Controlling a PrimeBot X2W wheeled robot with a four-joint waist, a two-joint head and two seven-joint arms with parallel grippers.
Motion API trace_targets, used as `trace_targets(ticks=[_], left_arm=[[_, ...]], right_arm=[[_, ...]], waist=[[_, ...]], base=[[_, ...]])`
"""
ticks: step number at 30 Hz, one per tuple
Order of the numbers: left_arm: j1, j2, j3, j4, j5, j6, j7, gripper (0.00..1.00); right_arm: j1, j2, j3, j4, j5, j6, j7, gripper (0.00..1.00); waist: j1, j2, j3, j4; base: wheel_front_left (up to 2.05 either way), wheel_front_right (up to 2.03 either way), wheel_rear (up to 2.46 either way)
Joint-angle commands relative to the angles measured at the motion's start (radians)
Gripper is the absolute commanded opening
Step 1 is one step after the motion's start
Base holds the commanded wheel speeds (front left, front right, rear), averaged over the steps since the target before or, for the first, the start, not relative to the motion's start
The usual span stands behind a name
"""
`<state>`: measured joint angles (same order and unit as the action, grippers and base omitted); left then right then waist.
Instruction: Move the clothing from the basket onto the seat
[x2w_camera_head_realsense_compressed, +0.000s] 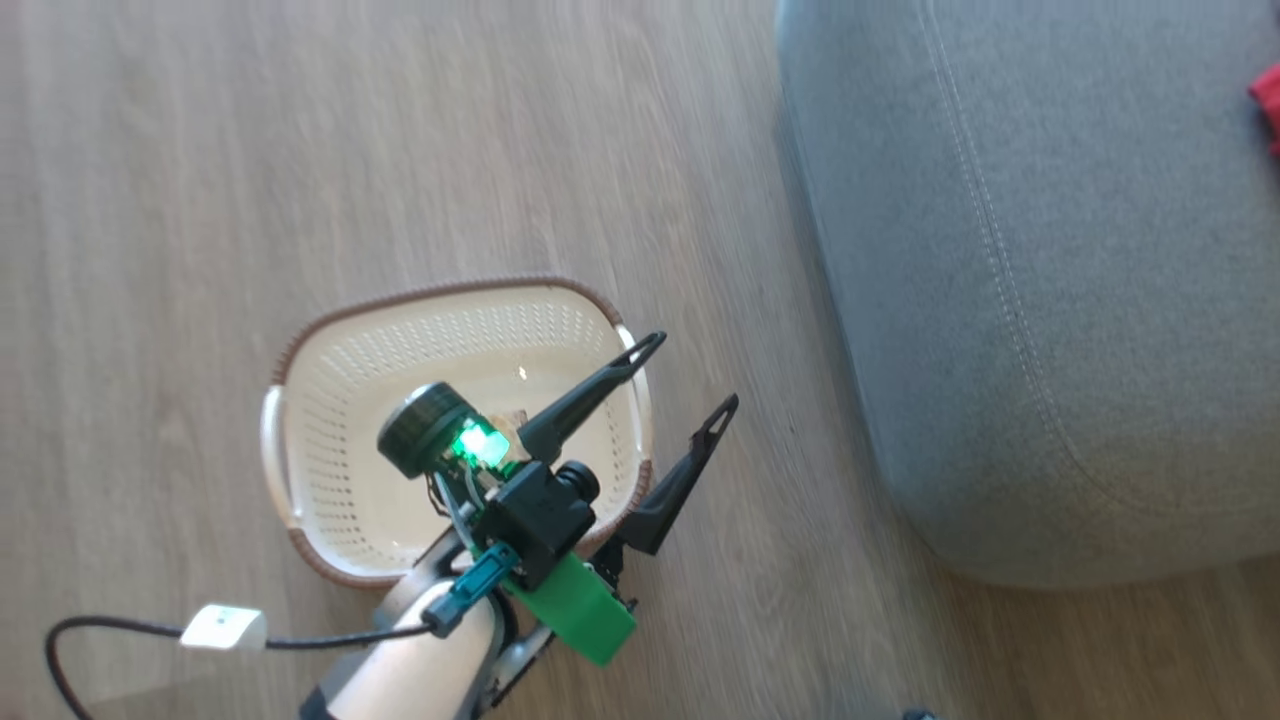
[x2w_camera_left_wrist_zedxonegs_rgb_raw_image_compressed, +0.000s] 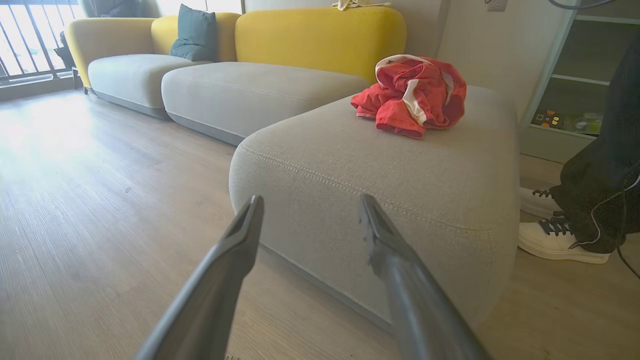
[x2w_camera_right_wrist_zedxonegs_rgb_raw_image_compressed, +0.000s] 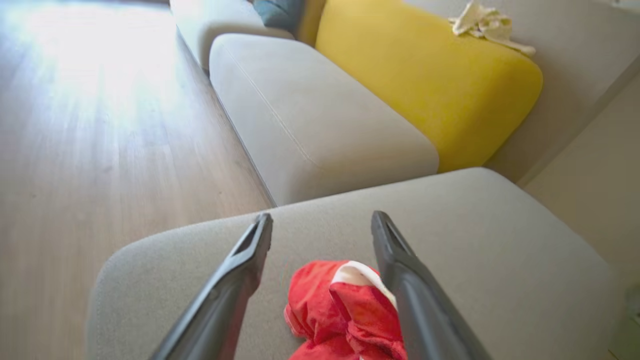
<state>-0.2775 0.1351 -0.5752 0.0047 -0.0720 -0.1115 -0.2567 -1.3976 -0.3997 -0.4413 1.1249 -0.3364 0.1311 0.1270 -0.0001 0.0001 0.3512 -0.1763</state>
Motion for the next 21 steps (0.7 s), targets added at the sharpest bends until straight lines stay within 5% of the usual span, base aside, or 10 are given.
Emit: trace_targets(ticks=[1,6,10,13,21], left_arm=[[0.003,-0.016,0.042,-0.025,-0.008,-0.002,-0.005,1.0],[0.045,-0.051,0.082,0.003,-0.018,0.001,-0.005,1.0],[0.079,-0.068,0.108,0.019,-0.022,0.003,-0.005,1.0],[0.098,-0.076,0.123,0.027,-0.018,0.007,-0.005,1.0],[0.122,-0.083,0.164,0.041,-0.018,0.026,-0.005,1.0]], right_arm=[[-0.005,0.013,0.037,-0.017,0.055,0.0,-0.049,1.0],[0.068,0.063,0.257,-0.029,0.267,0.0,-0.227,1.0],[0.186,0.098,0.441,-0.164,0.517,0.0,-0.272,1.0],[0.319,0.041,0.584,-0.361,0.695,0.0,-0.264,1.0],[0.628,-0.1,0.702,-0.796,0.977,0.0,-0.277,1.0]], waist=[[0.0001,-0.0001,-0.061,0.039],[0.0001,-0.0001,-0.148,0.069],[0.0001,-0.0001,-0.205,0.092],[0.0001,-0.0001,-0.237,0.115],[0.0001,-0.0001,-0.289,0.192]], base=[[0.0,0.0,0.0],[0.0,0.0,0.0],[0.0,0.0,0.0],[0.0,0.0,0.0],[0.0,0.0,0.0]])
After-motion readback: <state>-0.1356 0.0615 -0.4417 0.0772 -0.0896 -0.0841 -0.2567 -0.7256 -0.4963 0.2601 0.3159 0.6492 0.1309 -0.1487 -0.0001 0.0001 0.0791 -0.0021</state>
